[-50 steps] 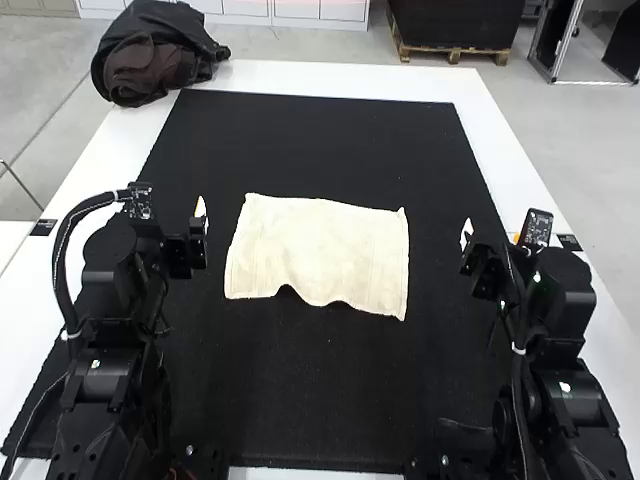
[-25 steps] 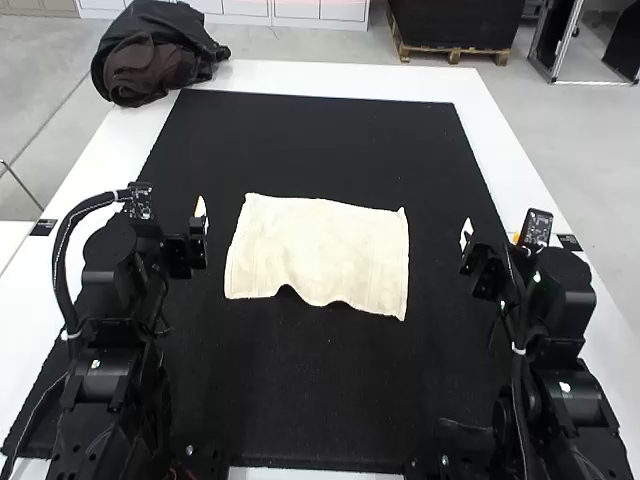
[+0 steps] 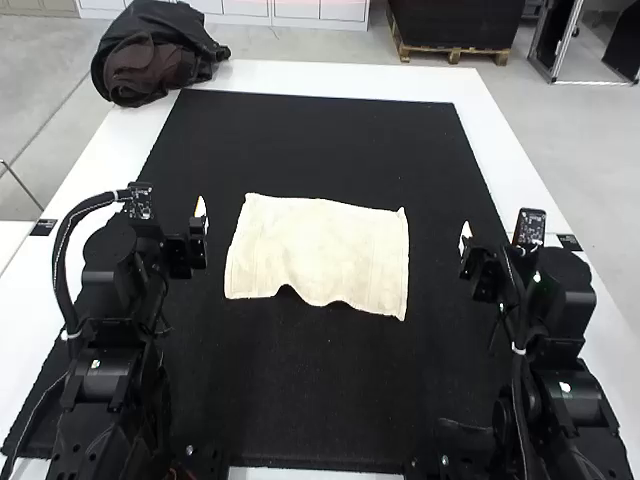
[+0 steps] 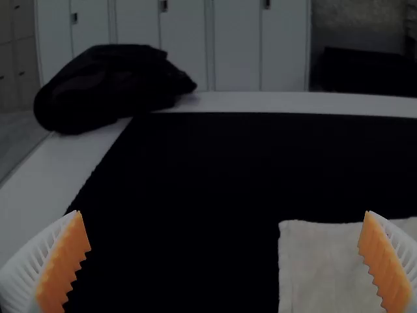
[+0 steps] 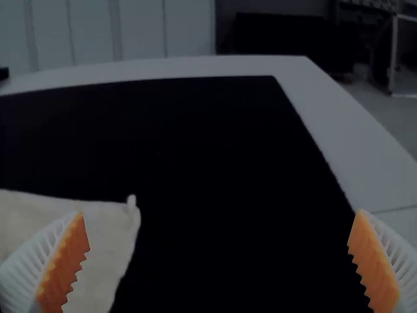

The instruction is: Fold the towel.

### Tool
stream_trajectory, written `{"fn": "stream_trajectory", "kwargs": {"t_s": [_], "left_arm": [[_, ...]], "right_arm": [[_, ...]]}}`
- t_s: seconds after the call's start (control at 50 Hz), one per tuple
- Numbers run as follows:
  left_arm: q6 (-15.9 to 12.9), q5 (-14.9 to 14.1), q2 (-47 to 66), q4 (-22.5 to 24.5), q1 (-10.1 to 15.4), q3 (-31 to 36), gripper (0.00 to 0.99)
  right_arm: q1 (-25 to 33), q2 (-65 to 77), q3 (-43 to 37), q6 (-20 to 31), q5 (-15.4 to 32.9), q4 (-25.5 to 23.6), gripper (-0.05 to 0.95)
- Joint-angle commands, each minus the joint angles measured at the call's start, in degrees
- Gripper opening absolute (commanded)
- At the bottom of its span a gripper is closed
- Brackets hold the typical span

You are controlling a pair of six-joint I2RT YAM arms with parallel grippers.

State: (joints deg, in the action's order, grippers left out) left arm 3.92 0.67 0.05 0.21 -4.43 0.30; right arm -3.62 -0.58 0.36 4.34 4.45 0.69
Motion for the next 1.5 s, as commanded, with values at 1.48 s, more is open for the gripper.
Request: {"fn": "stream_trajectory", "kwargs": {"t_s": [1.48], "left_arm": [[-3.04, 0.48, -0.32, 0.58, -0.06, -0.21, 0.969]], "right_arm": [[0.72, 0.49, -0.36, 0.93, -0.49, 0.28, 0.92]]}}
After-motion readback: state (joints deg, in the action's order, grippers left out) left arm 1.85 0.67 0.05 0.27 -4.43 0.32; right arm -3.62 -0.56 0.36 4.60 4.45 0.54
